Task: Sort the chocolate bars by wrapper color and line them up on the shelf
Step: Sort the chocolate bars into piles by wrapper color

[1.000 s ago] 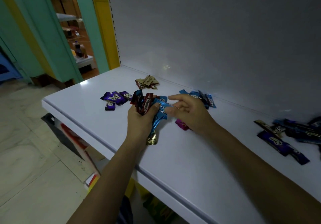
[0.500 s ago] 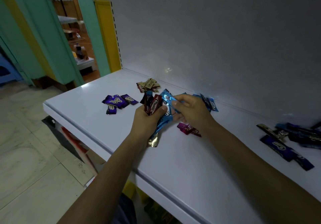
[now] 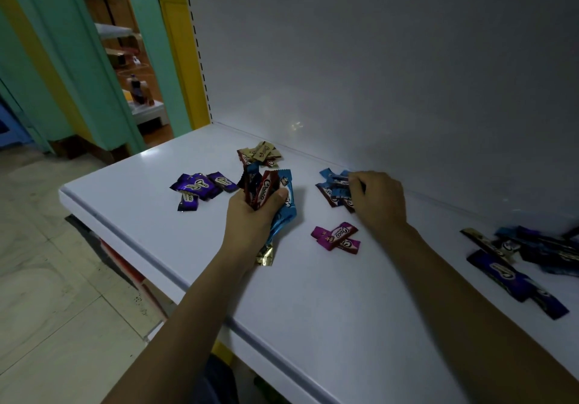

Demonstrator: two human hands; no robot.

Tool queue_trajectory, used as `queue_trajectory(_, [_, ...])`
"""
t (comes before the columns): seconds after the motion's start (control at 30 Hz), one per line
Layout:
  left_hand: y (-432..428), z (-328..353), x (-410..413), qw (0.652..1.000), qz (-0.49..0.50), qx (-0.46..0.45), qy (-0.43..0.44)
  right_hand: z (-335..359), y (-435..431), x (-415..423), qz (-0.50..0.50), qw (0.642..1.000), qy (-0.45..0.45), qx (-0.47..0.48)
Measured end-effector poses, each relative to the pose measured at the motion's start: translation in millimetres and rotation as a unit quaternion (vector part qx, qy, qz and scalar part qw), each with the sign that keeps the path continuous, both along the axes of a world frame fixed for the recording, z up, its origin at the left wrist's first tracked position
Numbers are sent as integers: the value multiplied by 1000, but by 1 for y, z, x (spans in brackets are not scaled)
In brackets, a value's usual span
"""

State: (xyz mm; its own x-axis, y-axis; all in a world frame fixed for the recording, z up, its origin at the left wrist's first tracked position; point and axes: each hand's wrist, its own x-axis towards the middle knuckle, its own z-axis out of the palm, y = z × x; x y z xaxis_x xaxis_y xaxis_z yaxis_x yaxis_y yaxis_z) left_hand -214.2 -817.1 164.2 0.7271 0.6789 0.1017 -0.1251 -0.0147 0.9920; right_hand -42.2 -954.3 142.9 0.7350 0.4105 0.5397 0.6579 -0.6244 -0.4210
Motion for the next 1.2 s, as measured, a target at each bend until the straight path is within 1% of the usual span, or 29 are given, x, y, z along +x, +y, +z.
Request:
queue_trajectory(0.07, [0,2,-2,1000,-11,-13,-6,5,1,-6,12,999,-16,27])
queue_trajectory(0.13, [0,3,-3,999,-22,-30,-12,14,5,-18,57,996,14,73])
queue_trajectory(0.17, [0,4,-4,999,-24,-41,-16,22,8,-28,96,988,65,104])
queue_trajectory(0.2, [0,5,-5,998,-27,-52,-23,32,13,-39,139,971,143,131])
queue_trajectory(0.27, [0,5,-6,997,-33,-57,-34,48,22,-61,215,914,315,138])
queue_trajectory(0.3, [-1,5,-7,997,-36,-54,-40,51,25,-70,243,890,364,126])
queue_trajectory(0.37, [-1,6,-9,996,-42,-60,-53,51,29,-79,272,861,407,141])
queue_trajectory(0.5, [0,5,-10,994,-48,-79,-57,50,28,-75,211,836,452,229])
queue_trajectory(0.57, [-1,4,-10,995,-49,-70,-57,53,23,-67,169,817,472,285])
queue_trajectory(0.6, [-1,4,-9,995,-50,-63,-57,54,20,-62,141,814,473,307])
queue_trajectory(0.63, [-2,5,-9,996,-49,-59,-56,54,16,-56,111,821,461,319])
queue_trajectory(0.67, [-2,4,-9,996,-48,-55,-56,53,12,-49,80,842,428,319])
queue_trajectory(0.7, [-2,4,-8,996,-47,-55,-57,51,8,-41,49,872,374,312])
queue_trajectory(0.77, [-1,3,-7,996,-49,-54,-58,44,-2,-29,4,934,215,286])
queue_trajectory(0.8, [-1,2,-6,996,-49,-48,-55,40,-7,-25,-6,955,133,266])
queue_trajectory(0.83, [-1,1,-6,996,-51,-44,-53,34,-12,-20,-15,972,59,225])
queue_trajectory(0.87, [0,0,-6,997,-53,-40,-50,27,-15,-16,-23,987,4,156])
queue_trajectory(0.9, [0,0,-6,997,-55,-37,-47,21,-17,-13,-27,997,-25,71])
queue_trajectory(0.93, [1,-1,-6,997,-55,-34,-46,14,-17,-12,-26,999,-31,-7])
queue_trajectory(0.97, [1,-1,-6,997,-56,-34,-45,8,-16,-12,-23,998,-26,-57])
queue_trajectory(1.0, [0,-1,-6,997,-56,-36,-44,7,-15,-12,-24,997,-21,-77])
queue_trajectory(1.03, [0,-1,-7,997,-56,-41,-41,7,-13,-13,-28,996,-24,-75])
queue_trajectory(1.1, [0,0,-7,997,-60,-39,-36,14,-10,-18,-27,998,-39,-30])
queue_trajectory(1.13, [-1,0,-8,997,-66,-34,-34,20,-7,-22,3,1000,-24,14])
queue_trajectory(1.17, [-2,1,-8,996,-71,-29,-33,29,-3,-30,60,995,30,68])
queue_trajectory(1.2, [-2,1,-8,996,-76,-24,-34,39,2,-40,134,978,113,114])
